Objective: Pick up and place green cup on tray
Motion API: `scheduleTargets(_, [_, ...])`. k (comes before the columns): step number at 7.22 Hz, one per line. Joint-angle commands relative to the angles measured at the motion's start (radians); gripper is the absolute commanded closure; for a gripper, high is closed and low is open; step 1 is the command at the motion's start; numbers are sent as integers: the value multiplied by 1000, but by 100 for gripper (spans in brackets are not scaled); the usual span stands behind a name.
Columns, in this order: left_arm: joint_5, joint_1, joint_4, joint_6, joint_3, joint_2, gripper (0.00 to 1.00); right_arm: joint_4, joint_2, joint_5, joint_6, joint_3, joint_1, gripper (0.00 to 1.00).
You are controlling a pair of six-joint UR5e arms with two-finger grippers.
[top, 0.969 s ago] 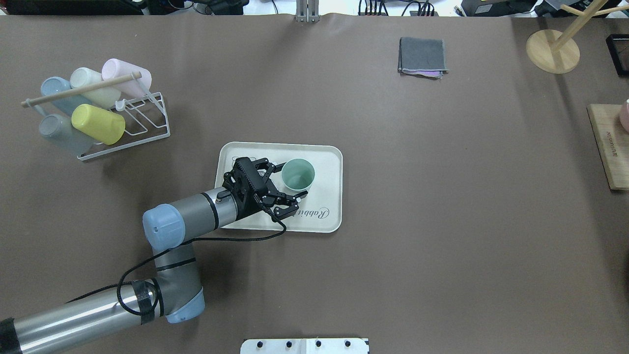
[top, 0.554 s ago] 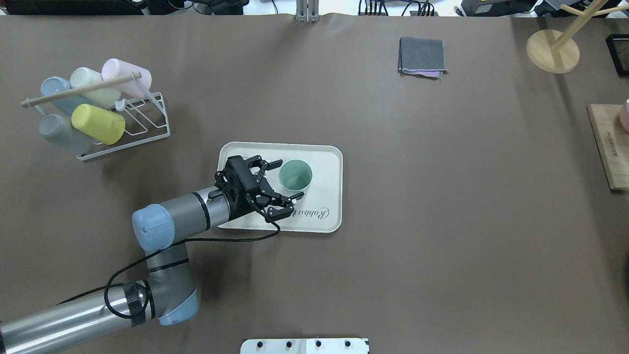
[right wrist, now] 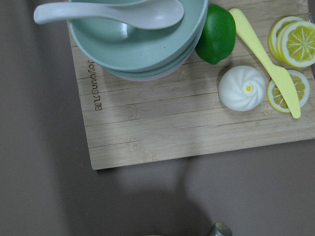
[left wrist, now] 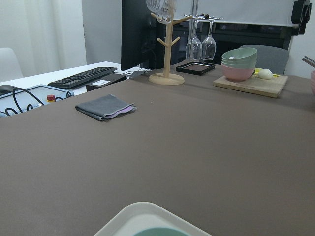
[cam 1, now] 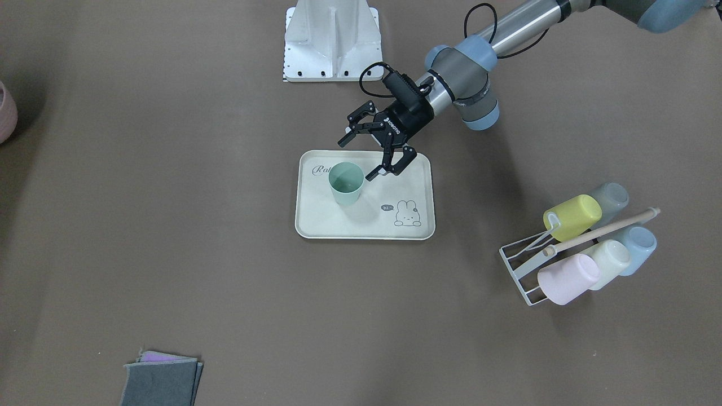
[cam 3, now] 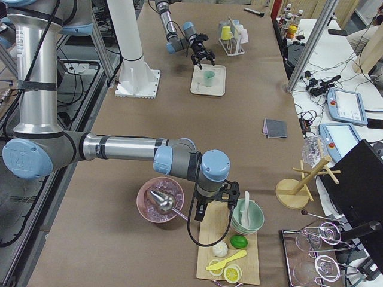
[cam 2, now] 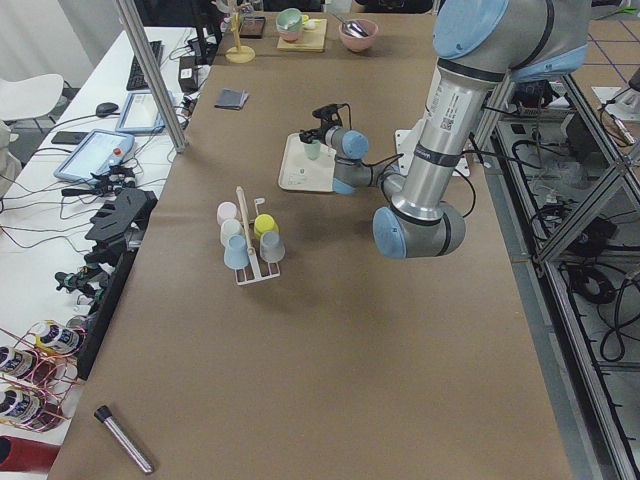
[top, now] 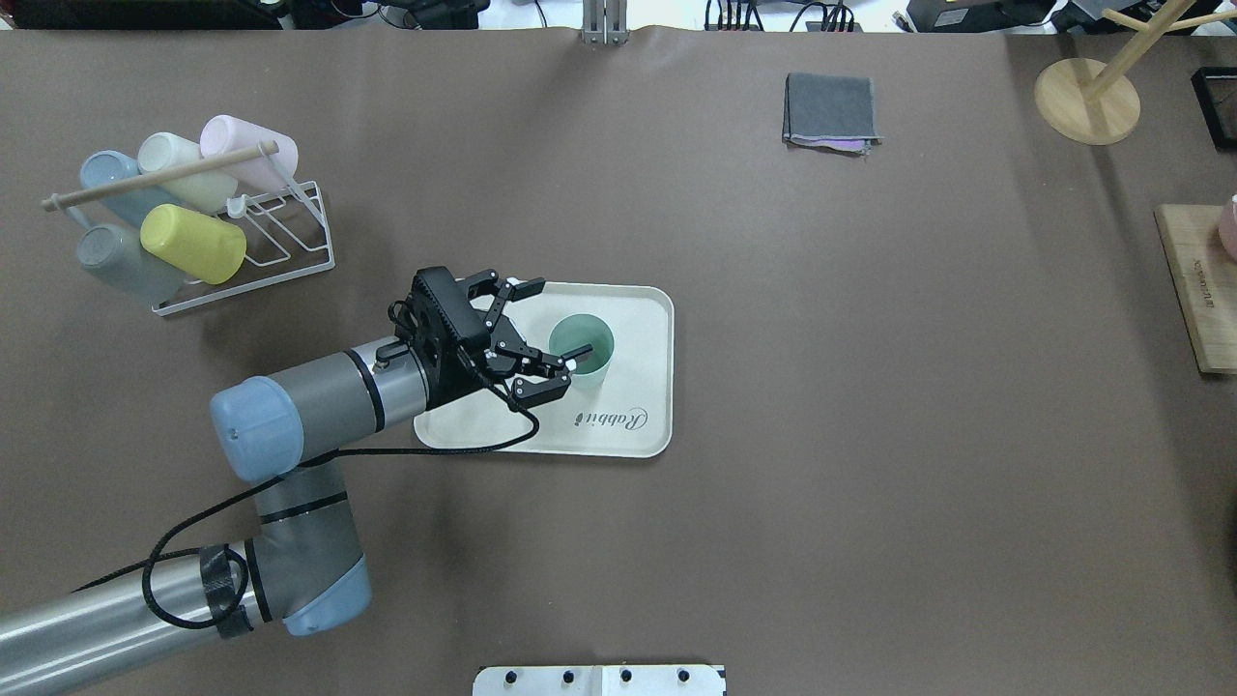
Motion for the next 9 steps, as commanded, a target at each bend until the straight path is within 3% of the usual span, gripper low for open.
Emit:
scheduleTargets(1, [-4,-114,442,5,-175,-6,2,0,2,1,7,0,0,0])
scheduleTargets(3, [-6,-218,698,12,-186,-37,2,0,8,3,7,6,0,0])
scheduleTargets(4, [-18,-297,900,12,-201,-79,2,0,8,3,7,5,0,0])
scheduleTargets(5, [-77,-413,1062,11,-198,-95,2,0,10,5,7,6,0,0])
scheduleTargets(7, [-479,-721,1232,8,-96,-80,2,0,11,8,9,14,-5,0])
scheduleTargets(8, [-661,-838,1232,8,-27,-11,2,2,13,8,9,14,-11,0])
scheduleTargets(9, [-778,-916,1231,12,31,59,2,24,17,8,10,6,-14,0])
